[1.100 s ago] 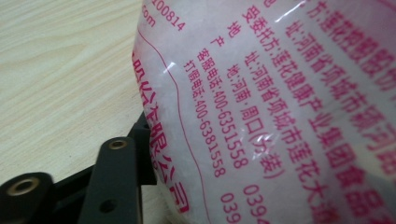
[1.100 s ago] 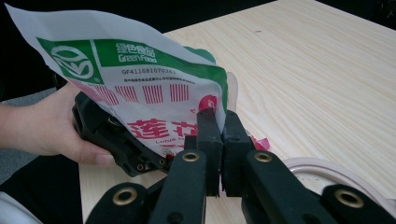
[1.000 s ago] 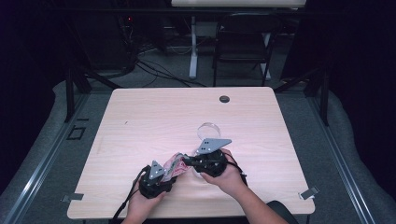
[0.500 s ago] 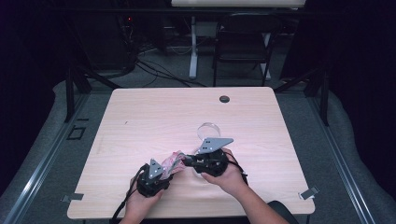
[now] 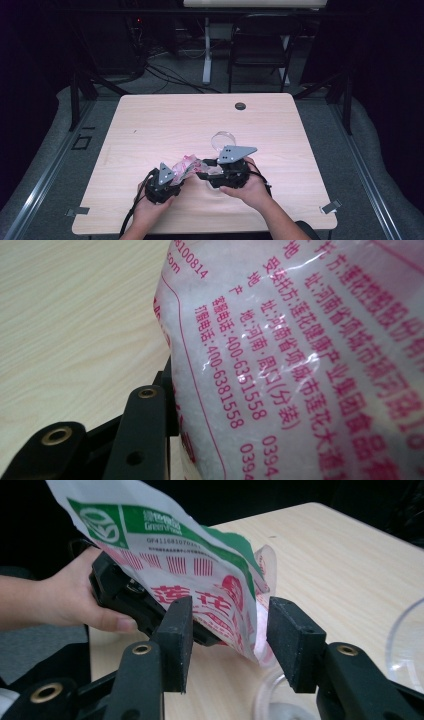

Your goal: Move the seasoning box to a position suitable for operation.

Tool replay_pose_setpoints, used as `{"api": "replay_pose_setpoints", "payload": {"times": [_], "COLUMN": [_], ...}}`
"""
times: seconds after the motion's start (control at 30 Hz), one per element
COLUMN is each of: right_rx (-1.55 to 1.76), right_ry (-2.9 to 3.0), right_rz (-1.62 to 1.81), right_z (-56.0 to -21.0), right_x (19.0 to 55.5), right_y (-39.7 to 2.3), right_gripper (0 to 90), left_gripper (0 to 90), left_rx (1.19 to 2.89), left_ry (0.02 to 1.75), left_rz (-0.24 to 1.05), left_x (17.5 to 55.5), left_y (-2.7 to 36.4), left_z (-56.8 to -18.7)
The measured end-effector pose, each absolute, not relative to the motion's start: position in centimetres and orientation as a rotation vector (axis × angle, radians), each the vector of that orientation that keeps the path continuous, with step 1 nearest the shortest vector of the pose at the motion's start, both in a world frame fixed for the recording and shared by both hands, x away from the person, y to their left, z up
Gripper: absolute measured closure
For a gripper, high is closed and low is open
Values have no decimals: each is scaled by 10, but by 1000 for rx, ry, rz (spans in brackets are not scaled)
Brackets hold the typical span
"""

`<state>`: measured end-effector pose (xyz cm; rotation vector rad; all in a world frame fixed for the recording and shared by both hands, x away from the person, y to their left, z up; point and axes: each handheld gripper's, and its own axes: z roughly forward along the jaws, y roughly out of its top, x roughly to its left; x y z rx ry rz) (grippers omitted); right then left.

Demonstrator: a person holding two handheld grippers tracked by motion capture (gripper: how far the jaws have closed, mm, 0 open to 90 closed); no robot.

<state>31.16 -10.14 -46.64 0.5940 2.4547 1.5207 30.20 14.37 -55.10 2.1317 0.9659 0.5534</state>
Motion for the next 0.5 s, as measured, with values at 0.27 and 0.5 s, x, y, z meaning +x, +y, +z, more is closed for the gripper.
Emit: {"api": "replay_pose_setpoints", "payload": {"times": [0.27,0.5], "right_rx": [569,575], "right_ry": [2401,2365], "right_rz": [1465,1473], "right_z": [-444,-430], "right_x": [313,324], "right_y": [-106,-114], "right_gripper": [504,471], "left_gripper": [598,598], "left_rx": [2135,2142], "left_ry": [926,897], "left_rz": [595,639], "left_x": [314,323], "left_y": [139,135], "left_z": [-538,-523]}}
